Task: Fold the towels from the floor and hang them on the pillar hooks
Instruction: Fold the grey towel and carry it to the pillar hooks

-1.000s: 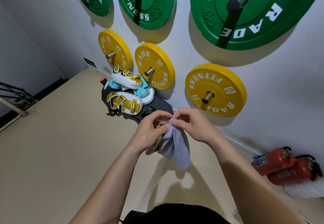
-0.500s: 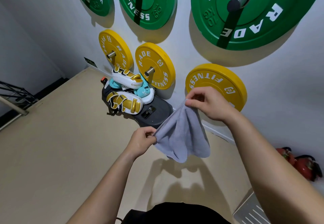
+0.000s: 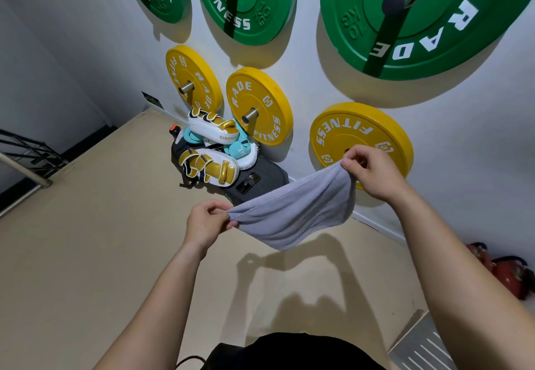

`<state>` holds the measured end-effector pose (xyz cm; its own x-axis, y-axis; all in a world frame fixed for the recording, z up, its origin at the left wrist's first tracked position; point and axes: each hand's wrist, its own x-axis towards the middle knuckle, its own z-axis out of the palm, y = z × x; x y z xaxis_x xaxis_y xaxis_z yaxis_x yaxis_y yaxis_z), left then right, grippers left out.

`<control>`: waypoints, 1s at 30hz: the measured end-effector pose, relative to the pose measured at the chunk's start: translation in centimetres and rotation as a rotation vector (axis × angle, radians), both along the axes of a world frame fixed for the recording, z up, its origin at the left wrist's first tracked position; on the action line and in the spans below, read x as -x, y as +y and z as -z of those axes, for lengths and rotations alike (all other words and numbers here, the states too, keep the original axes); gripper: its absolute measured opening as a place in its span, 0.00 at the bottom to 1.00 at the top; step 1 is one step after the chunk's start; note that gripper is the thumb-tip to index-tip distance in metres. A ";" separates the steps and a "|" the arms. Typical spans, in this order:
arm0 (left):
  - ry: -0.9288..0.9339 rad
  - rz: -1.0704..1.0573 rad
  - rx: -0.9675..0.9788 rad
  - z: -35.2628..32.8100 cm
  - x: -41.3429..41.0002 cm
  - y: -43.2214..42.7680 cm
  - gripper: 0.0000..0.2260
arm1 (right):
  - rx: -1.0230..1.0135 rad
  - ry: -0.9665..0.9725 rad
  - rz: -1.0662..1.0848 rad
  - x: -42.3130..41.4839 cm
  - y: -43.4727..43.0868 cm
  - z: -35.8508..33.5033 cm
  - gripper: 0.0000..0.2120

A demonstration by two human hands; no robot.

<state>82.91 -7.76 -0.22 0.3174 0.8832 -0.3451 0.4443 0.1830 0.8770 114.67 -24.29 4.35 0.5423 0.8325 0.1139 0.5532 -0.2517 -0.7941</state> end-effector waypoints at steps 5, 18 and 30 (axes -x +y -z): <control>0.133 0.147 -0.174 -0.8 -0.2 0.9 0.07 | 0.003 0.083 0.082 0.2 -0.2 0.8 0.07; 0.278 0.306 -0.677 -3.4 -1.4 2.0 0.06 | 0.073 0.114 0.243 1.2 -1.2 3.7 0.13; 0.081 -0.051 -0.284 -3.4 -4.1 -1.1 0.07 | -0.188 0.392 0.574 5.6 -0.4 3.9 0.14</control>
<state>87.05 -8.83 3.13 0.2517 0.9622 -0.1039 0.5115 -0.0411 0.8583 109.06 -24.64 0.47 0.9186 0.3897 -0.0651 0.0405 -0.2569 -0.9656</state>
